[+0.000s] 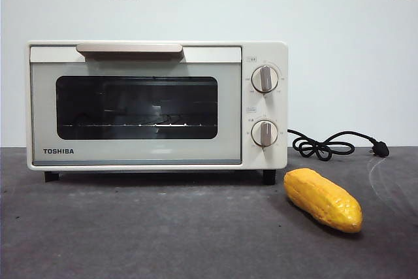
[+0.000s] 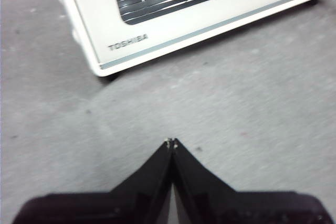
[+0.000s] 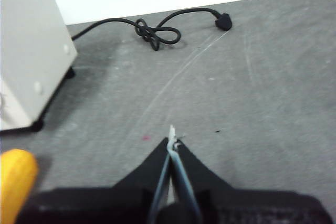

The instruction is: Take the corn from the table,put the corn in the oven

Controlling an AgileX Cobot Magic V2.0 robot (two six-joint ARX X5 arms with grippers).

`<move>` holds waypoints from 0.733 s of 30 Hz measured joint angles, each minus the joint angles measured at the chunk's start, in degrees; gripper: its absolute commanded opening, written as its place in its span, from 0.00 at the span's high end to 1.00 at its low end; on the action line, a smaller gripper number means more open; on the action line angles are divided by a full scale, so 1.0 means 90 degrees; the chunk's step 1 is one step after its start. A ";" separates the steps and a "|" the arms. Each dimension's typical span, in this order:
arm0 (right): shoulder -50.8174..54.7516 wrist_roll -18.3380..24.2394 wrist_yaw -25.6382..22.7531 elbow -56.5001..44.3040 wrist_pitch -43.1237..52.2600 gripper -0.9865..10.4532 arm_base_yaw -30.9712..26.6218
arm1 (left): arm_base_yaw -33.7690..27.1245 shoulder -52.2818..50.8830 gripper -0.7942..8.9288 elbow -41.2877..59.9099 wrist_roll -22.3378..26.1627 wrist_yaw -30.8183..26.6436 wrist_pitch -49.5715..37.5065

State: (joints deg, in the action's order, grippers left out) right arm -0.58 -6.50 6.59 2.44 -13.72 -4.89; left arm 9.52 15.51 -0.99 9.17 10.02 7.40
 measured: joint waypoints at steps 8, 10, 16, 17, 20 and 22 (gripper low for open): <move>0.0000 -0.2620 0.0532 0.0000 0.0007 0.91 0.0000 | 0.0000 0.0000 0.92 0.0000 -0.3157 0.1141 -0.0651; 0.0000 -0.2715 0.0828 0.0000 0.0024 0.91 0.0000 | 0.0000 0.0000 0.92 0.0000 -0.3558 0.1175 -0.0648; -0.0010 -0.2980 0.1787 0.0206 0.0653 0.91 0.0000 | 0.0000 0.0022 0.92 -0.0648 -0.4286 0.1547 -0.1110; -0.0070 -0.3009 0.1902 0.0403 0.0673 0.91 0.0000 | 0.0000 0.0078 0.92 -0.0993 -0.4323 0.1547 -0.1158; -0.0357 -0.3026 0.2130 0.1015 0.0695 0.85 0.0000 | 0.0000 0.0342 0.92 -0.1834 -0.4333 0.1559 -0.1205; -0.0583 -0.3014 0.2368 0.1358 0.0699 0.85 0.0000 | 0.0000 0.0517 0.92 -0.2227 -0.4335 0.1562 -0.1212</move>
State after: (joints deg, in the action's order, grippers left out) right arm -5.82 -33.63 27.90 14.66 -7.42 -4.89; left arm 9.52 20.16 -21.04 -29.85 24.08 -3.51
